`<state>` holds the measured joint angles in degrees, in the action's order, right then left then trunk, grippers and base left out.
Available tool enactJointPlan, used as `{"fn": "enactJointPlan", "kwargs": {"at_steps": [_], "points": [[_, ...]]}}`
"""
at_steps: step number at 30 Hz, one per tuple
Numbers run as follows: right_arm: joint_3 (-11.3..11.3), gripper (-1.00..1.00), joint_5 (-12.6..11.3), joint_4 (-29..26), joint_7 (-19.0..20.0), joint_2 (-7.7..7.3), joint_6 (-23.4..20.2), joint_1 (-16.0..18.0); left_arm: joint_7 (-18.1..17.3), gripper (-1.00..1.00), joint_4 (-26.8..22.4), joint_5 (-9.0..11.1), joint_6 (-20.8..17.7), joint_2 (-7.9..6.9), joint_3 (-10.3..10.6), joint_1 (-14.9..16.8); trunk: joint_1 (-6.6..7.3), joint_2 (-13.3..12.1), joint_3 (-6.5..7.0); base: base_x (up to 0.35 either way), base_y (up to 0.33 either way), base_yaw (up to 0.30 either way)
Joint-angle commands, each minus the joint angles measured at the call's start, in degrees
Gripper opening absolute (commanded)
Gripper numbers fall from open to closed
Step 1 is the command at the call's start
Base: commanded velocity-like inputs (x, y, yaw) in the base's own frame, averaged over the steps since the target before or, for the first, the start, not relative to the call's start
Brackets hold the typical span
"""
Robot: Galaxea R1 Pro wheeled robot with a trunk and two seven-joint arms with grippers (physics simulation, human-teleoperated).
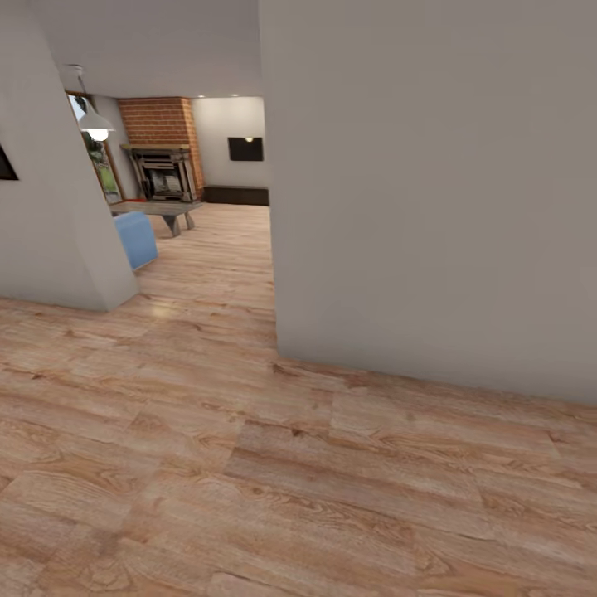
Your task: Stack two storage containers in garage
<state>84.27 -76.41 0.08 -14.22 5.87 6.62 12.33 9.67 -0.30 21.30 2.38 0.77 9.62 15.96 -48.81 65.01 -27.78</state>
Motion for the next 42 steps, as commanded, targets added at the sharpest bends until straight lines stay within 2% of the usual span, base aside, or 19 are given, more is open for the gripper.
{"fn": "enactJointPlan", "kwargs": {"at_steps": [1, 32, 42], "points": [[0.51, 1.00, -0.57, 0.01, -0.15, 0.02, 0.15, 0.01, 0.17, 1.00, 0.04, 0.50, 0.17, 0.02, 0.49, 0.04, -0.03, 0.03, -0.05, 0.322, 0.000, 0.160], [0.48, 1.00, -0.50, 0.01, -0.12, 0.02, 0.15, 0.02, 0.17, 1.00, 0.04, 0.50, 0.00, 0.02, 0.49, 0.04, -0.03, 0.03, -0.05, 0.322, 0.000, 0.262], [0.46, 1.00, -0.50, 0.01, -0.11, 0.02, 0.15, 0.01, 0.17, 1.00, 0.04, 0.50, 0.04, 0.02, 0.49, 0.04, -0.03, 0.03, -0.05, 0.322, 0.000, 0.031]]}}
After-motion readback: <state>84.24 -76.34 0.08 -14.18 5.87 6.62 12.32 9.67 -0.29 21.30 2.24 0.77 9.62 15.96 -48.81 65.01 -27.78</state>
